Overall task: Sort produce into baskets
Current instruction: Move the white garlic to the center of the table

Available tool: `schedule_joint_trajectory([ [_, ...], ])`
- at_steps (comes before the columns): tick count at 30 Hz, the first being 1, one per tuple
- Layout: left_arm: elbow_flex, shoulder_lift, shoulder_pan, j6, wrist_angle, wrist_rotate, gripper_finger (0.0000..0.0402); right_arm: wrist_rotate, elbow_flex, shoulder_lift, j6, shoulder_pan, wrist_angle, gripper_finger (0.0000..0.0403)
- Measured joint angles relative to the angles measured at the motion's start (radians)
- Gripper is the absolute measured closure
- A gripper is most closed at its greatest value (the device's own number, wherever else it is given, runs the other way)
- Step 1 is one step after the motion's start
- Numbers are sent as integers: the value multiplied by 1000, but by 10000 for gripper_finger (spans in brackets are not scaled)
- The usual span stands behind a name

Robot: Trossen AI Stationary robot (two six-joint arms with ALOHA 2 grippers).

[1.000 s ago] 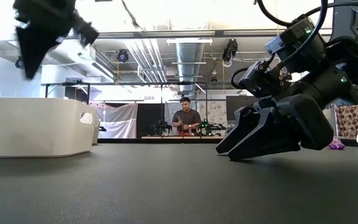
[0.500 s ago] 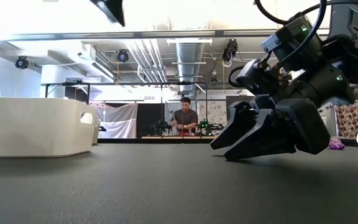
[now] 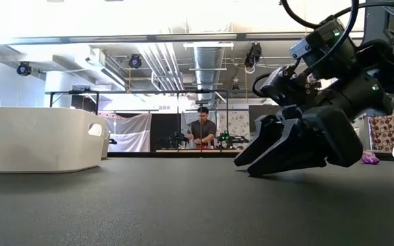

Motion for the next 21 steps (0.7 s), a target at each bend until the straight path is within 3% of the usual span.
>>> schedule_joint_trajectory([
  [7, -169, 3, -8, 189, 321, 74, 192, 71, -48, -3, 219, 14, 11, 78],
  [13, -359, 5, -7, 537, 853, 183, 192, 183, -57, -4, 448, 81, 7, 78],
  [17, -480, 5, 4, 785, 1250, 460, 192, 209, -59, -51, 562, 122, -72, 78],
  [21, -599, 5, 45, 915, 1563, 755, 198, 232, -59, -174, 714, 167, -298, 78],
])
